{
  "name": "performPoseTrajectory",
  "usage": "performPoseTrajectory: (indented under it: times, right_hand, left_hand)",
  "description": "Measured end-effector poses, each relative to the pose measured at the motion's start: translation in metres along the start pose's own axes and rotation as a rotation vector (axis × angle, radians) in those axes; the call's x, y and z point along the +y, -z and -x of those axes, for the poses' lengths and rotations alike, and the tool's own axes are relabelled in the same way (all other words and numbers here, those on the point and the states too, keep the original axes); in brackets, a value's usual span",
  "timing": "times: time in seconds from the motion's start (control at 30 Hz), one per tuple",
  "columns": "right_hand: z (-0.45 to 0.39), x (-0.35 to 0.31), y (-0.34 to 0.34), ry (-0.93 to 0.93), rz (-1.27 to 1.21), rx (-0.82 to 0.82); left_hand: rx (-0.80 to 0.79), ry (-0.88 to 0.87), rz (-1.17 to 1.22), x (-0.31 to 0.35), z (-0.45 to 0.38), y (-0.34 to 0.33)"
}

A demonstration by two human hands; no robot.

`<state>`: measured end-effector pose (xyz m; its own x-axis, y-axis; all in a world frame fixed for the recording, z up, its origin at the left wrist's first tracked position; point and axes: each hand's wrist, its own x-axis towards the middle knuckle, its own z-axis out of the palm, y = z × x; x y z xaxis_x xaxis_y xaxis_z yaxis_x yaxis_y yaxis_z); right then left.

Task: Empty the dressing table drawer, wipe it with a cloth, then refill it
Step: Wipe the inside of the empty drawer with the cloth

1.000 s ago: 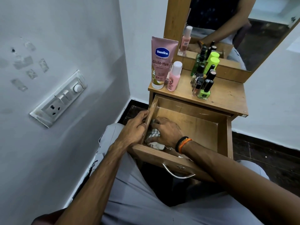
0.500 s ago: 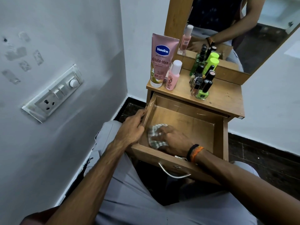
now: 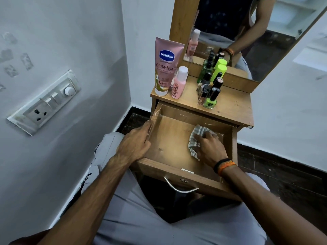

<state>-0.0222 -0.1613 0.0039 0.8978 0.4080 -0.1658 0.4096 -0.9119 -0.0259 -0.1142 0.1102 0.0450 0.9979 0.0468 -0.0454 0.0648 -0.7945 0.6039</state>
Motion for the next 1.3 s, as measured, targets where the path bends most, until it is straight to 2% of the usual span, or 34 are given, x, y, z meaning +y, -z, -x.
performPoseTrajectory:
  times: [0.1, 0.2, 0.3, 0.37, 0.5, 0.7, 0.93, 1.03, 1.17, 1.3]
  right_hand:
    - [0.016, -0.006, 0.005, 0.054, -0.033, -0.064]
    - [0.017, -0.032, 0.007, 0.259, -0.072, -0.160]
    - [0.001, -0.056, 0.005, 0.384, -0.064, -0.148]
    - [-0.011, -0.058, 0.004, 0.352, -0.018, -0.107]
    - [-0.015, -0.020, 0.007, 0.088, 0.031, -0.036]
    - [0.015, 0.014, 0.010, -0.217, 0.055, -0.094]
    - [0.023, -0.033, 0.012, -0.166, -0.131, -0.341]
    - [0.013, -0.047, 0.012, -0.124, -0.256, -0.270]
    - [-0.001, -0.038, 0.010, -0.005, -0.072, -0.080]
    - [0.002, 0.007, 0.017, -0.170, 0.046, -0.098]
  left_hand:
    - [-0.011, -0.034, -0.002, 0.000, 0.002, -0.003]
    - [-0.031, -0.070, -0.002, -0.003, 0.000, -0.004]
    - [-0.051, -0.111, -0.004, -0.005, 0.000, -0.005]
    - [-0.054, -0.109, -0.034, -0.006, 0.002, -0.005]
    - [-0.063, -0.082, -0.085, -0.004, 0.002, -0.006]
    - [-0.065, -0.076, -0.143, -0.007, -0.001, -0.009]
    - [-0.098, -0.064, -0.197, -0.003, -0.001, -0.009]
    - [-0.107, -0.048, -0.206, 0.000, -0.001, -0.008]
    - [-0.126, -0.046, -0.214, 0.000, -0.002, -0.007]
    - [-0.133, -0.066, -0.227, -0.002, -0.004, -0.009]
